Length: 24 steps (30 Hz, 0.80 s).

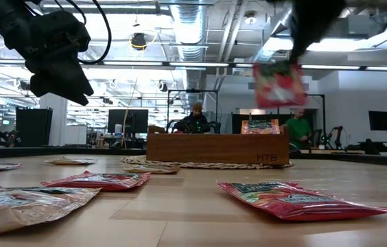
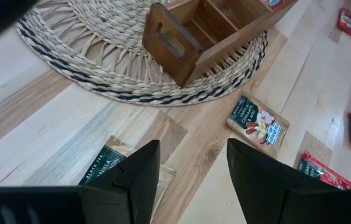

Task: Pick & Place Tea
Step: Put the red tea bag into the middle section of the wooden organizer

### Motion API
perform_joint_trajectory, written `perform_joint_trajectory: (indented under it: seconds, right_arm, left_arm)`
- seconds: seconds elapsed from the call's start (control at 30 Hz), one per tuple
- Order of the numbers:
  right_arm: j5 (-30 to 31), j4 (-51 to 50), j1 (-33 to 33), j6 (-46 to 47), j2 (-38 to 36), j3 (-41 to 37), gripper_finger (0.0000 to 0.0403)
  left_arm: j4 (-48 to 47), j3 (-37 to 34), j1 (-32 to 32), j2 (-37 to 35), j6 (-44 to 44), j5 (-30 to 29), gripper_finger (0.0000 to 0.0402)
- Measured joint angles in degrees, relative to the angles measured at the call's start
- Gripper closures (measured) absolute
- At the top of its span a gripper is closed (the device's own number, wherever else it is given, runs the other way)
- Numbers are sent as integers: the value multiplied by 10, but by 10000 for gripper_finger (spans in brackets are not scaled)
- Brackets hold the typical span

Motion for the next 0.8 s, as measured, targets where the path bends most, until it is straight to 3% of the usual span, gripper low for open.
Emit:
perform_joint_trajectory:
  seconds: [0.23, 0.5, 0.8]
  right_arm:
    - [53, 23, -63, -79, 1, 58, 403]
    - [30, 54, -136, -165, 17, 58, 403]
    - [0, 94, -166, -227, 83, 58, 403]
  left_arm:
    - [0, 0, 0, 0, 3, 0, 223]
    - [0, 0, 0, 0, 14, 0, 223]
    - [2, 0, 0, 0, 27, -3, 223]
